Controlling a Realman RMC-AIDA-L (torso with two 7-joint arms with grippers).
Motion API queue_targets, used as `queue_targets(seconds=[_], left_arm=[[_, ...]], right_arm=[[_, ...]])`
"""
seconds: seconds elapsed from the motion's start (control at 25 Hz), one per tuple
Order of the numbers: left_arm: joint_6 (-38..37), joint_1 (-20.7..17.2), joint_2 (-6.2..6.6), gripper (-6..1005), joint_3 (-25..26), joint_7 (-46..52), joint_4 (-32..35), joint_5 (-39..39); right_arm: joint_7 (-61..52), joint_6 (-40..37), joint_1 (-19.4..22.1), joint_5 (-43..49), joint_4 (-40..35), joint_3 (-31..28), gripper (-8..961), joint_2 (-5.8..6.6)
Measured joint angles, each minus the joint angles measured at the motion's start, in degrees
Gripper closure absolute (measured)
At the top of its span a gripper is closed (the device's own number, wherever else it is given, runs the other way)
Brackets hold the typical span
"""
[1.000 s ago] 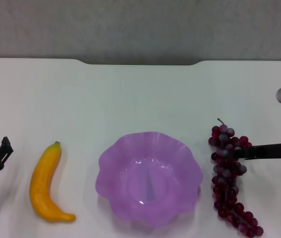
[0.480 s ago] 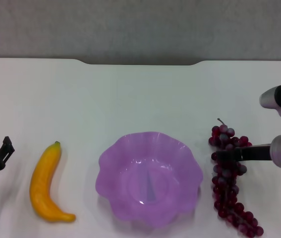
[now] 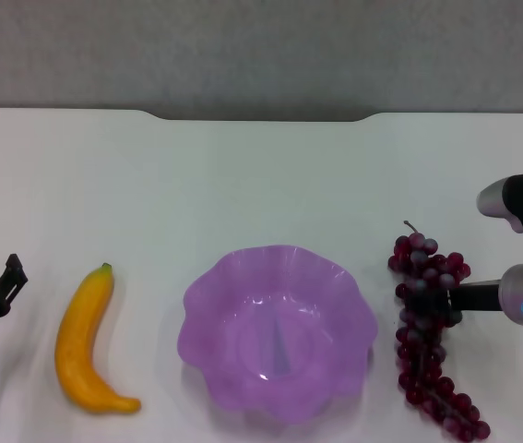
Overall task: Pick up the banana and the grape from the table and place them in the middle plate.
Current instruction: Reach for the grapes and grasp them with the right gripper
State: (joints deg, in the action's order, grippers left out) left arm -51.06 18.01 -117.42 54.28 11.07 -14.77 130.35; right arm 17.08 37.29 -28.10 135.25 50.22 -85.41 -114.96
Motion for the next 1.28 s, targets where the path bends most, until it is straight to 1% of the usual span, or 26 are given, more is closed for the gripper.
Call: queue_targets(seconds=[0.2,0.48,0.84,1.08,1.28], left_arm=[[0.0,0.0,0.0,124,0.01,0.0,0.0,0.0],[-0.01,0.0,0.0,126,-0.25,0.0,0.0,0.0],[-0.04,0.0,-0.03,129,-0.21,0.0,0.0,0.0],[-0.02,-0.1,-0.06,130,-0.08,0.0,0.0,0.0],[0.0,-0.14,-0.09,132,-0.07,0.0,0.0,0.0]], right_arm=[[0.0,-2.9,-0.29,-0.02,-1.92,1.92,150,-0.04],[0.0,-7.47,-0.92,-1.65,-4.3,6.18,151,-0.09],[-0.02,-9.23,-1.05,-2.1,-5.94,8.02,152,-0.08],[-0.04,-12.65,-0.74,-2.1,-6.36,10.16,220,-0.12],[-0.13,-14.07,-0.35,-2.1,-6.95,10.43,277,-0.16]])
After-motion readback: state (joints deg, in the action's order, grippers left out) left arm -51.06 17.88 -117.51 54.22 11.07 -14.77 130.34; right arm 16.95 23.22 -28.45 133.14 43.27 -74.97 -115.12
